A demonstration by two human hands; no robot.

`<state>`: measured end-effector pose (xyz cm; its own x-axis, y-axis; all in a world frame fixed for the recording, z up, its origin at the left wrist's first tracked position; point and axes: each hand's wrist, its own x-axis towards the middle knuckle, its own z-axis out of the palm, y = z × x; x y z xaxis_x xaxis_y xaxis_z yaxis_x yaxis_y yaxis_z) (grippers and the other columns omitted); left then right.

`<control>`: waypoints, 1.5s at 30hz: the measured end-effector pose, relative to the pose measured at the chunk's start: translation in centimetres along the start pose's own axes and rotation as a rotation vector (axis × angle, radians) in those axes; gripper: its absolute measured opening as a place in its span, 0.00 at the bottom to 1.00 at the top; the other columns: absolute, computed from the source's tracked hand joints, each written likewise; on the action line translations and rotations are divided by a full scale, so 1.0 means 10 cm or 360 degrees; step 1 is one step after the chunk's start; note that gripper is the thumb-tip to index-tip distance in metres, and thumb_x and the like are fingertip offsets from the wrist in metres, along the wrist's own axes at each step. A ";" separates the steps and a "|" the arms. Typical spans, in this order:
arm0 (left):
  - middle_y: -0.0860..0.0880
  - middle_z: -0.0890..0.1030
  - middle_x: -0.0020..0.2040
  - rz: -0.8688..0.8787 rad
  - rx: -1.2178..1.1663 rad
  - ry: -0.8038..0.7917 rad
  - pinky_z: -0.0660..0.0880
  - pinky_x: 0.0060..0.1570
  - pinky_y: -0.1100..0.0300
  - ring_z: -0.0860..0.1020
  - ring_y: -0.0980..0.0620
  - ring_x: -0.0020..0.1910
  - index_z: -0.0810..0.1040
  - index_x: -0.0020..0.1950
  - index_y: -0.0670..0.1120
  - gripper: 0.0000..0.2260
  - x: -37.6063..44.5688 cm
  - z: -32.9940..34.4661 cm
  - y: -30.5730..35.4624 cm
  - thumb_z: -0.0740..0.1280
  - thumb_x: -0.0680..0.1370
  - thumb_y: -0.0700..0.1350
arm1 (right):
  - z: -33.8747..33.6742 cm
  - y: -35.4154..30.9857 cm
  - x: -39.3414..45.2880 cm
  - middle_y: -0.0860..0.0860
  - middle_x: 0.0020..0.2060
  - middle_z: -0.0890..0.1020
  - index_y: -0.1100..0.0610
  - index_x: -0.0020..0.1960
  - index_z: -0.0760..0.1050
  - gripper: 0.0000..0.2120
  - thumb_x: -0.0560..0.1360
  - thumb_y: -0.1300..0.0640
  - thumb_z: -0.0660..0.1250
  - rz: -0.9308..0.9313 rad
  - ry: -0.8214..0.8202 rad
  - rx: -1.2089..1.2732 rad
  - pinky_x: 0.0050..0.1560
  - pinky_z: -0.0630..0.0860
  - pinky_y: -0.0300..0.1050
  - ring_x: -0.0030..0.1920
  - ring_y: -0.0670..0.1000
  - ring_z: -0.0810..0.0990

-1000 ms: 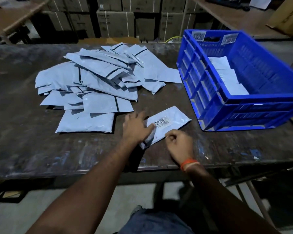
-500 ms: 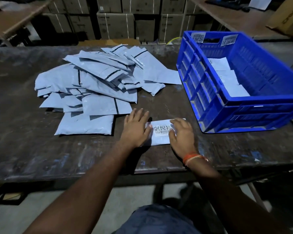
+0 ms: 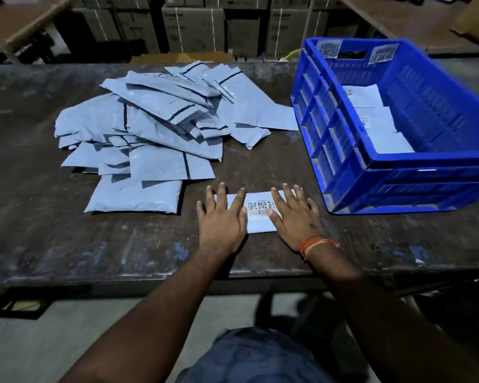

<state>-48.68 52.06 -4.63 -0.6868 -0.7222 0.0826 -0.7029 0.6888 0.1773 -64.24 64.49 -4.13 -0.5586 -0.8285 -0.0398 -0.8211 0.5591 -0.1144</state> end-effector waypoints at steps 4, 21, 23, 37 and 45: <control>0.42 0.55 0.81 -0.0157 -0.0094 -0.0055 0.55 0.74 0.33 0.52 0.36 0.79 0.57 0.79 0.64 0.23 -0.03 -0.04 -0.05 0.49 0.83 0.58 | 0.00 0.16 -0.02 0.53 0.81 0.51 0.45 0.81 0.50 0.28 0.83 0.40 0.47 0.0185 -0.0011 -0.0023 0.76 0.52 0.57 0.80 0.57 0.48; 0.44 0.80 0.58 -0.0788 -0.1335 -0.0181 0.81 0.53 0.47 0.81 0.46 0.49 0.76 0.59 0.55 0.19 0.02 -0.46 -0.14 0.76 0.73 0.41 | -0.20 0.21 -0.06 0.48 0.48 0.82 0.47 0.56 0.81 0.21 0.66 0.64 0.73 0.0353 0.0098 0.1375 0.51 0.77 0.43 0.46 0.51 0.80; 0.43 0.83 0.56 -0.0766 -0.1690 -0.0225 0.82 0.48 0.49 0.82 0.47 0.46 0.78 0.55 0.50 0.14 0.02 -0.57 -0.21 0.74 0.75 0.35 | -0.26 0.19 -0.08 0.42 0.43 0.84 0.46 0.47 0.83 0.15 0.67 0.64 0.72 0.0299 0.0122 0.1555 0.46 0.76 0.45 0.40 0.49 0.78; 0.52 0.83 0.40 0.0004 -0.1959 -0.0251 0.76 0.38 0.63 0.80 0.58 0.37 0.83 0.58 0.44 0.09 0.55 -2.35 0.28 0.68 0.80 0.36 | -2.35 0.52 -0.25 0.48 0.33 0.80 0.55 0.50 0.85 0.05 0.76 0.60 0.72 0.0043 0.0389 0.1699 0.31 0.72 0.39 0.32 0.47 0.73; 0.46 0.78 0.41 0.0152 -0.1803 -0.0460 0.71 0.34 0.63 0.74 0.51 0.36 0.82 0.58 0.45 0.11 1.18 -2.50 1.59 0.70 0.77 0.35 | -2.93 1.90 0.01 0.58 0.34 0.73 0.64 0.53 0.81 0.08 0.75 0.66 0.70 0.0358 0.0233 0.1689 0.25 0.60 0.33 0.27 0.48 0.66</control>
<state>-63.36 52.85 23.64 -0.8467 -0.5290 -0.0571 -0.1800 0.1837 0.9664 -83.36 75.94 22.79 -0.7494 -0.6597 -0.0568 -0.2188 0.3276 -0.9191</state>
